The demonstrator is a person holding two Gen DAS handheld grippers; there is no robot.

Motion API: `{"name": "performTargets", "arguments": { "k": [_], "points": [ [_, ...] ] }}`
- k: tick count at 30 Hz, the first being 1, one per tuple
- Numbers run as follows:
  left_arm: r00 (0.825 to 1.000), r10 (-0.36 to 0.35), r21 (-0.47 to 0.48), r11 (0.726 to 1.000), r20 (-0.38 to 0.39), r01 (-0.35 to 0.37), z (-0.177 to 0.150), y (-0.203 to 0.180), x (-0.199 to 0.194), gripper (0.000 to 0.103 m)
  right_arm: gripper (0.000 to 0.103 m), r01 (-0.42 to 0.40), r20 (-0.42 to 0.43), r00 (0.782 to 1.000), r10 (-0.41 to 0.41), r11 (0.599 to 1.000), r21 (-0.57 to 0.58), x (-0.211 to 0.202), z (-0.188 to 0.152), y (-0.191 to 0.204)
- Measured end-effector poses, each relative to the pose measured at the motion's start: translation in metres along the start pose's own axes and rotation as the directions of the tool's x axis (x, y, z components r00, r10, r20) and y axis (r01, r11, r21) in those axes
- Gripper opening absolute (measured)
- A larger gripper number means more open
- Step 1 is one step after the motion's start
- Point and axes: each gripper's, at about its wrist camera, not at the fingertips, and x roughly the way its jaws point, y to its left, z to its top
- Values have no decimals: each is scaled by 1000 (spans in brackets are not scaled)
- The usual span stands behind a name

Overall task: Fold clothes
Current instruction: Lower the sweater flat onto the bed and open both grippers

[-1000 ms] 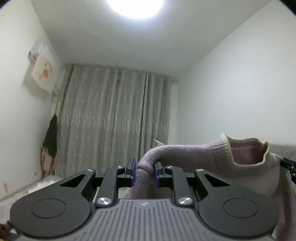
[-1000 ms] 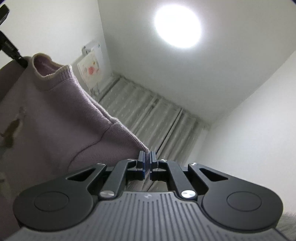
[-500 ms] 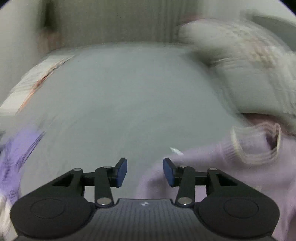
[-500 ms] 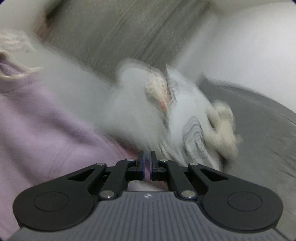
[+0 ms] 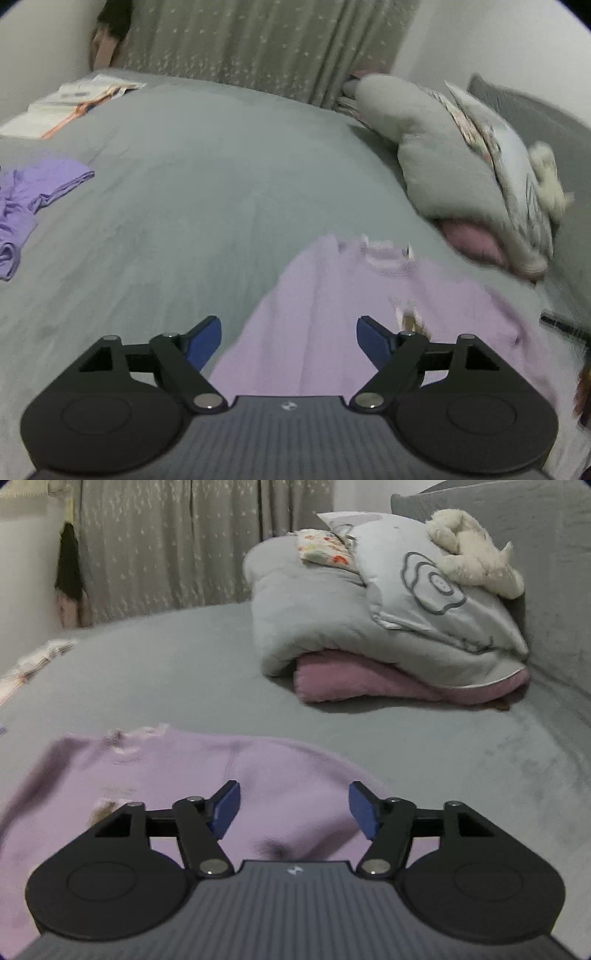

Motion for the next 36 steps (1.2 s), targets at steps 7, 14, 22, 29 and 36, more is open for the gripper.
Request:
{"name": "performTargets", "arguments": {
  "k": [7, 14, 22, 29, 36],
  "points": [
    [973, 229, 225, 948, 12, -226, -75, -18, 45, 82, 83, -25, -120, 993, 19, 999, -48, 4, -44, 8],
    [923, 384, 336, 868, 11, -365, -92, -2, 73, 82, 83, 141, -119, 984, -134, 988, 58, 2, -32, -60],
    [990, 135, 264, 954, 32, -139, -81, -10, 26, 82, 84, 3, -223, 974, 29, 990, 143, 20, -34, -71],
    [960, 274, 586, 769, 60, -256, -129, -58, 49, 89, 84, -136, -289, 938, 190, 971, 195, 56, -46, -50],
    [924, 375, 480, 799, 72, -362, -110, -13, 60, 78, 12, -149, -278, 945, 174, 983, 107, 54, -54, -34]
  ]
}}
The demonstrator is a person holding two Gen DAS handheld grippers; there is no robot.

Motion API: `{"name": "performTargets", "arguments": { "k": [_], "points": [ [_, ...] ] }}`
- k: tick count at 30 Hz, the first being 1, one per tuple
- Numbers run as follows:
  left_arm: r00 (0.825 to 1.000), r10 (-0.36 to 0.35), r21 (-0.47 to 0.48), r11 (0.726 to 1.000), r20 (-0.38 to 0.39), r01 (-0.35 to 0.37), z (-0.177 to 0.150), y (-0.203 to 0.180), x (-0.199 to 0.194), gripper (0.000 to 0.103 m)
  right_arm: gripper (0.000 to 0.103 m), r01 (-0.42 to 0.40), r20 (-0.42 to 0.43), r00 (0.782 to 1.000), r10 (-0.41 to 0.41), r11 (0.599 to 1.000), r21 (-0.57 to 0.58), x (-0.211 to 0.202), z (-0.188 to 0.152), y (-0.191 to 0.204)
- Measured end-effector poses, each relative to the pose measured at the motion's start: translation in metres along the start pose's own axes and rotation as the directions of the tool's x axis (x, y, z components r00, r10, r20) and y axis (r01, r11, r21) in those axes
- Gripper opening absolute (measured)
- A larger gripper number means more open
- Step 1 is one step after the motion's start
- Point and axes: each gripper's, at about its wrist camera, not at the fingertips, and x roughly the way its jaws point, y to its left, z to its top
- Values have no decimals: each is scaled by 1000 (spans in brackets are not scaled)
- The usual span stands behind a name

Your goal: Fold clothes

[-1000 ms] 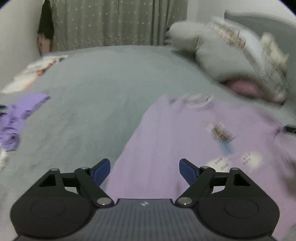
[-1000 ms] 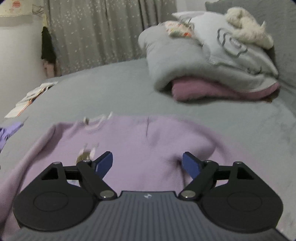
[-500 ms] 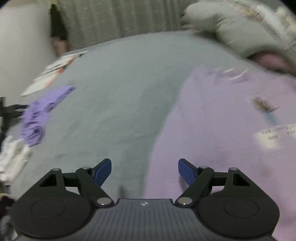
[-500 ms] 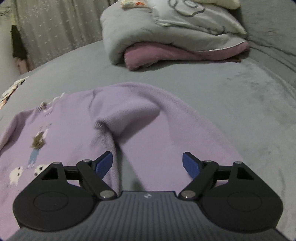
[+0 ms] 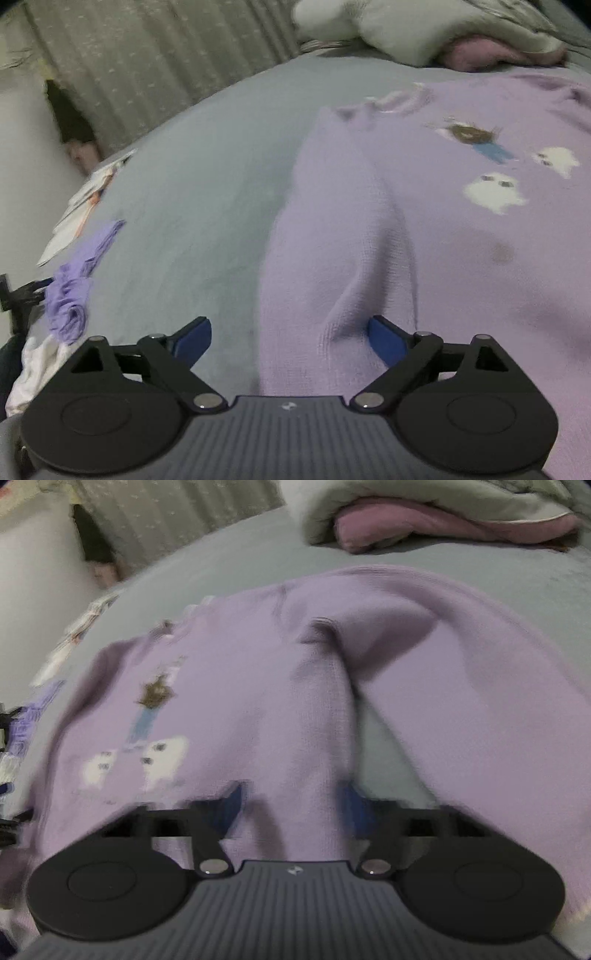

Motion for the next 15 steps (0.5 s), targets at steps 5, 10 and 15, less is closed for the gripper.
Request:
{"name": "performTargets", "arguments": {
  "k": [5, 10, 15],
  "points": [
    [986, 139, -247, 956, -91, -158, -4, 71, 23, 48, 11, 34, 78, 996, -34, 999, -4, -22, -3, 11],
    [994, -108, -528, 845, -11, 86, -20, 130, -1, 48, 26, 40, 79, 996, -40, 999, 4, -26, -7, 15],
    [898, -417, -276, 854, 142, 441, -33, 74, -72, 88, 35, 33, 71, 997, -32, 999, -16, -24, -6, 14]
  ]
}}
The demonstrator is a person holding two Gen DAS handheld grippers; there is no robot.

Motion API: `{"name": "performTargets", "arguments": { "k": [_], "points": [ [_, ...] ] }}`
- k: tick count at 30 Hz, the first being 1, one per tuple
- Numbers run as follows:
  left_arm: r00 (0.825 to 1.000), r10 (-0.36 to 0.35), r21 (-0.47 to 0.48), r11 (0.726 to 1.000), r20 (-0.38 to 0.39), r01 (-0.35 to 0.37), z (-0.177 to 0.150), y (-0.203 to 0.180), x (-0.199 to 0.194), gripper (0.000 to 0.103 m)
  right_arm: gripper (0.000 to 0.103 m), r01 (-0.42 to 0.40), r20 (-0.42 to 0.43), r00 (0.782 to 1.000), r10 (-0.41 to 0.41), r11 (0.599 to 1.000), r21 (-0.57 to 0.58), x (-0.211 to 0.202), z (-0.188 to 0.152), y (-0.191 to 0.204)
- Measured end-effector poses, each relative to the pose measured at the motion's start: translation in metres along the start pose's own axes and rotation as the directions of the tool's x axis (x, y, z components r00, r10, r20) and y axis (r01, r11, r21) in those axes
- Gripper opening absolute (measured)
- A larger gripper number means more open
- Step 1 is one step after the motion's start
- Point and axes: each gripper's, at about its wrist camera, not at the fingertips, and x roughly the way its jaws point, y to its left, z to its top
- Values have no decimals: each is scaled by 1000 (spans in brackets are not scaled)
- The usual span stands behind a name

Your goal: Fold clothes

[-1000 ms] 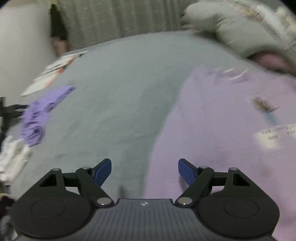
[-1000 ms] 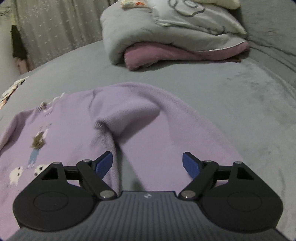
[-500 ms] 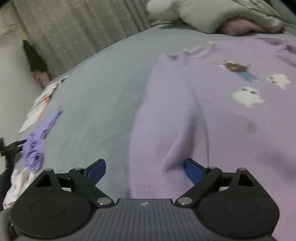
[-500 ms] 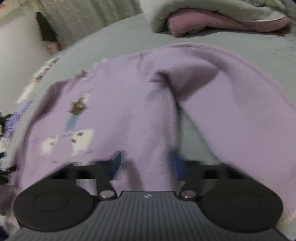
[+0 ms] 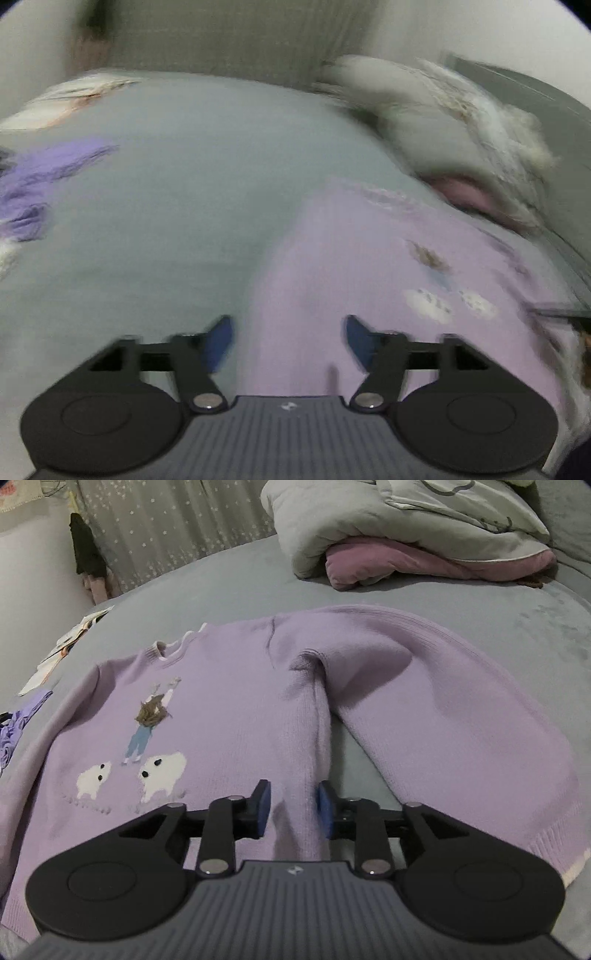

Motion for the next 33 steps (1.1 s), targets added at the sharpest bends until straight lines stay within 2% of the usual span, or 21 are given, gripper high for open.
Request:
{"name": "performTargets", "arguments": {
  "k": [2, 5, 6, 8, 9, 11, 13, 15, 16, 19, 21, 22, 24, 26, 27, 28, 31, 33],
  "points": [
    [988, 157, 160, 975, -10, -154, -17, -26, 2, 89, 39, 0, -11, 1000, -1, 1000, -28, 4, 1, 0],
    [970, 234, 226, 950, -67, -214, -44, -34, 14, 90, 45, 7, -18, 1000, -8, 997, -81, 8, 4, 6],
    [974, 207, 215, 959, -93, -183, -50, -32, 17, 90, 47, 9, -16, 1000, -11, 996, -94, 9, 5, 9],
    [983, 137, 144, 982, -125, -119, -57, -25, 15, 89, 51, 7, -14, 1000, -8, 994, -105, 9, 5, 13],
    [983, 130, 103, 988, -131, -117, -59, -20, 14, 88, 52, 2, -13, 1000, -3, 994, -109, 7, 5, 10],
    [982, 142, 29, 990, -125, -140, -63, -8, 6, 87, 53, -9, 4, 1000, 10, 994, -109, 1, 4, 13],
    [993, 78, -111, 990, -94, -88, -67, 11, -12, 87, 55, -25, 29, 999, 28, 994, -104, -7, 5, 12],
    [999, 6, -258, 966, -48, -18, -70, 34, -32, 87, 55, -27, 37, 999, 31, 995, -98, -7, 6, 13],
    [999, -7, -300, 954, -40, -6, -73, 42, -37, 87, 55, -24, 39, 999, 28, 995, -94, -8, 6, 11],
    [999, -2, -364, 931, -46, -15, -80, 58, -38, 87, 55, -23, 46, 999, 28, 994, -102, -11, 7, 13],
    [997, 27, -385, 922, -70, -52, -85, 64, -33, 83, 55, -22, 56, 998, 29, 994, -110, -7, 9, 23],
    [995, 41, -351, 934, -91, -70, -87, 58, -29, 81, 55, -24, 62, 998, 32, 993, -115, -7, 9, 25],
    [987, 81, -240, 964, -142, -114, -88, 37, -15, 80, 55, -66, 116, 989, 88, 981, -184, -17, 8, 46],
    [979, 129, -123, 981, -160, -149, -90, 14, -6, 80, 55, -132, 148, 974, 173, 959, -249, -26, 6, 66],
    [974, 154, -64, 984, -164, -166, -91, 2, -2, 80, 55, -139, 150, 972, 181, 957, -253, -27, 6, 69],
    [971, 173, -5, 984, -163, -176, -91, -9, 0, 80, 55, -197, 163, 952, 258, 927, -319, -33, -1, 97],
    [953, 280, 170, 951, -115, -259, -95, -36, -1, 81, 56, -216, 155, 936, 317, 862, -458, -37, -23, 153],
    [944, 317, 236, 928, -89, -290, -96, -46, -3, 80, 56, -276, 104, 916, 387, 798, -536, -39, -38, 194]
  ]
}}
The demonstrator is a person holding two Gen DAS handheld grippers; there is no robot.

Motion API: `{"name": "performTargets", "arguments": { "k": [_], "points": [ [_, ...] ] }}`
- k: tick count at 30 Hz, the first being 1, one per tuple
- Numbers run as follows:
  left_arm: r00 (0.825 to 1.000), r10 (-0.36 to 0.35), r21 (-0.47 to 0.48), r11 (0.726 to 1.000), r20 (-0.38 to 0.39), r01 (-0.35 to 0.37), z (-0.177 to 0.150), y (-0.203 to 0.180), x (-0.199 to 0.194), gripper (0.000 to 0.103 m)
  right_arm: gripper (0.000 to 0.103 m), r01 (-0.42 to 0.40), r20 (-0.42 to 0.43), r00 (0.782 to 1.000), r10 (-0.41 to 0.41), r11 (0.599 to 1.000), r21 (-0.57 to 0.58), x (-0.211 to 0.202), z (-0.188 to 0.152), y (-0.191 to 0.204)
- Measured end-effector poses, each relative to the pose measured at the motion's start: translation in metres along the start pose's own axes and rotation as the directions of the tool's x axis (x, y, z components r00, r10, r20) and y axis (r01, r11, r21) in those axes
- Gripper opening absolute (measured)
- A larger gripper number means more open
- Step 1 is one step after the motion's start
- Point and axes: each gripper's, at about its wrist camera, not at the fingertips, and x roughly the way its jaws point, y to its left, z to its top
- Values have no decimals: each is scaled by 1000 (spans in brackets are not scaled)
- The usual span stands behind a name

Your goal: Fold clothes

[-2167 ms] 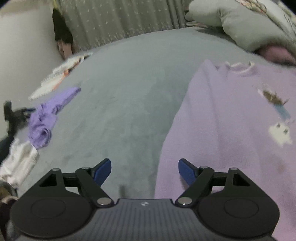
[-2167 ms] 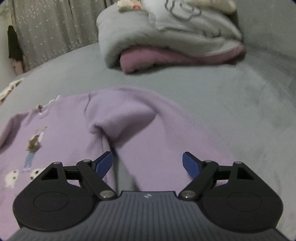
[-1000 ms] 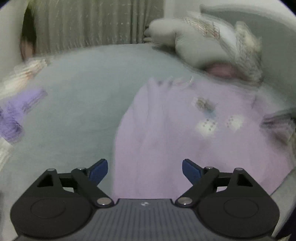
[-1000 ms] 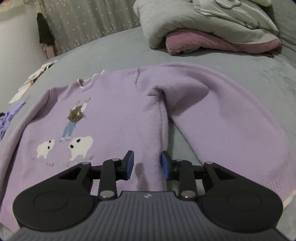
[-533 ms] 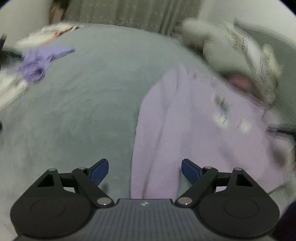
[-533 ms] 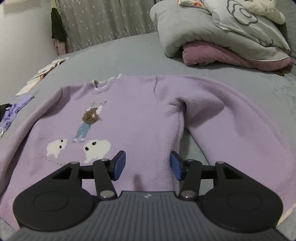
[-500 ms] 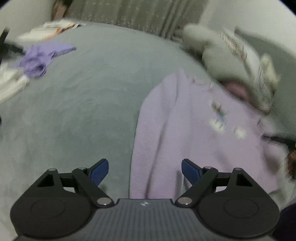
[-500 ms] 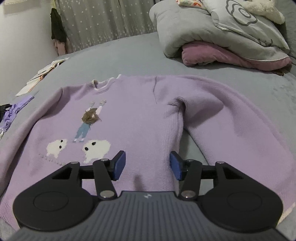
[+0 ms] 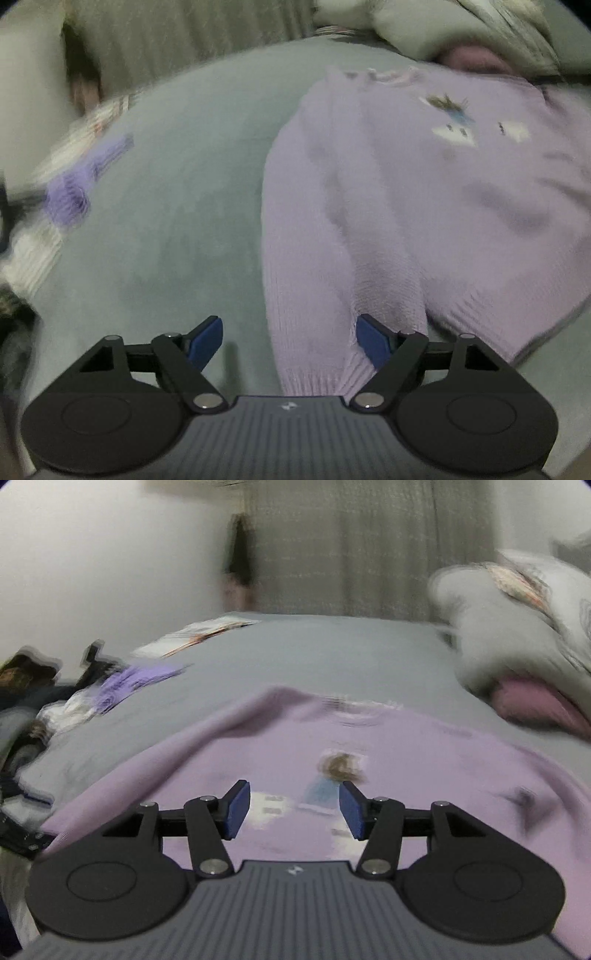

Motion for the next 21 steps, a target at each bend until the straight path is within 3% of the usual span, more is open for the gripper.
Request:
{"name": "performTargets", "arguments": {
  "k": [3, 7, 10, 14, 16, 17, 18, 19, 21],
  "points": [
    [998, -61, -41, 997, -4, 61, -9, 15, -2, 79, 56, -136, -63, 990, 130, 984, -111, 29, 18, 67],
    [993, -116, -73, 991, -1, 116, -18, 39, -10, 79, 53, -223, -216, 962, 165, 933, -283, 85, 44, 150],
    [991, -137, -63, 989, -3, 137, -25, 49, -12, 78, 37, -263, -380, 915, 137, 916, -303, 136, 48, 177],
    [984, -177, -47, 983, 5, 177, -27, 51, -7, 78, 37, -292, -549, 831, 93, 912, -287, 177, 41, 190],
    [985, -173, -48, 984, 12, 173, -25, 50, -8, 78, 37, -297, -552, 826, 118, 923, -246, 181, 31, 187],
    [985, -174, -58, 983, 17, 174, -24, 51, -8, 78, 35, -299, -535, 835, 130, 923, -242, 181, 28, 187],
    [984, -177, -72, 981, 22, 178, -23, 53, -9, 78, 26, -299, -526, 840, 136, 924, -239, 181, 26, 188],
    [983, -180, -85, 980, 27, 182, -22, 55, -9, 78, 7, -297, -509, 848, 147, 927, -227, 181, 25, 190],
    [984, -177, -94, 979, 35, 179, -19, 56, -9, 79, 4, -283, -475, 868, 146, 931, -232, 177, 30, 197]
  ]
}}
